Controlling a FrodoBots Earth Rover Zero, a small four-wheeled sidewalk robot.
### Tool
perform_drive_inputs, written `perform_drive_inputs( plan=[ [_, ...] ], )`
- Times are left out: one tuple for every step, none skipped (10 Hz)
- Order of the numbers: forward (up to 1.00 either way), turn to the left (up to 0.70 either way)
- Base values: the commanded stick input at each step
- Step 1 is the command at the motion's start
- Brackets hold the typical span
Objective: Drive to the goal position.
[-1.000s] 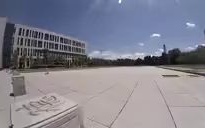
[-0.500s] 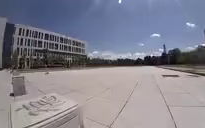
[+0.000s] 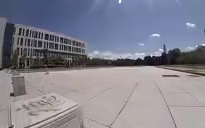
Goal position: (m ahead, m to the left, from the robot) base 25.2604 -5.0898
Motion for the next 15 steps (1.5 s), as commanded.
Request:
perform_drive_inputs(
  plan=[
    [0.06, 0.00],
    [0.06, 0.00],
    [0.06, 0.00],
    [0.05, 0.00],
    [0.05, 0.00],
    [0.06, 0.00],
    [0.06, 0.00],
    [0.06, 0.00],
    [0.06, 0.00],
    [0.05, 0.00],
    [0.06, 0.00],
    [0.06, 0.00],
    [0.06, 0.00],
    [0.06, 0.00],
    [0.06, 0.00]
  ],
)
